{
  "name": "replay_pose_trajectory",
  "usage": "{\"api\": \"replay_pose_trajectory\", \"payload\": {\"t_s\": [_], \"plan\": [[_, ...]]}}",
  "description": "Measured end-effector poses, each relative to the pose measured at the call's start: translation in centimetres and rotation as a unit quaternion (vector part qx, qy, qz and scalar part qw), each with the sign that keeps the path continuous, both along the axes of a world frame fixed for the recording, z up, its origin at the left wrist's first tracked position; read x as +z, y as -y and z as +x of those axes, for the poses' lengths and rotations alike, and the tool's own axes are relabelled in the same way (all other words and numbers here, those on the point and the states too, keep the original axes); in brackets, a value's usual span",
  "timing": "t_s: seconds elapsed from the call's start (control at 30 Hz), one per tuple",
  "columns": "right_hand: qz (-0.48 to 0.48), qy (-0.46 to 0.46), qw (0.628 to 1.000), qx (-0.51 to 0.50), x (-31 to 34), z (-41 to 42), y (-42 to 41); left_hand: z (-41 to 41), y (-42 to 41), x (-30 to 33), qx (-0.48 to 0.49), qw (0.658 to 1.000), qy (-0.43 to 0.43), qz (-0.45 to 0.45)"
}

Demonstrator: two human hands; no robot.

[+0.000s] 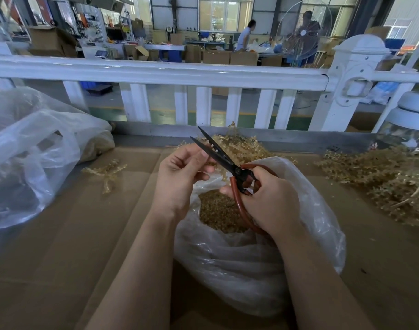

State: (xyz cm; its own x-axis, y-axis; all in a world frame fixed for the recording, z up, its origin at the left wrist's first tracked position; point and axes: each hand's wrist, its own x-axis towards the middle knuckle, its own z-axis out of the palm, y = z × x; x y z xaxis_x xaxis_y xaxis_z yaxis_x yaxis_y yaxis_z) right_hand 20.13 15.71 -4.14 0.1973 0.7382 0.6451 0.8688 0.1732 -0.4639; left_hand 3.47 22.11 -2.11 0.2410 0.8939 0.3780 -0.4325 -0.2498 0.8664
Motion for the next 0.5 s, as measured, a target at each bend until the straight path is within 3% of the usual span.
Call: {"api": "replay_pose_trajectory", "payload": {"t_s": [0.5], "plan": [[0.005, 0.013, 1.0, -0.012, -0.11, 0.01, 0.05, -0.19, 0.0, 0.28, 0.016, 0.999, 0.027, -0.036]]}}
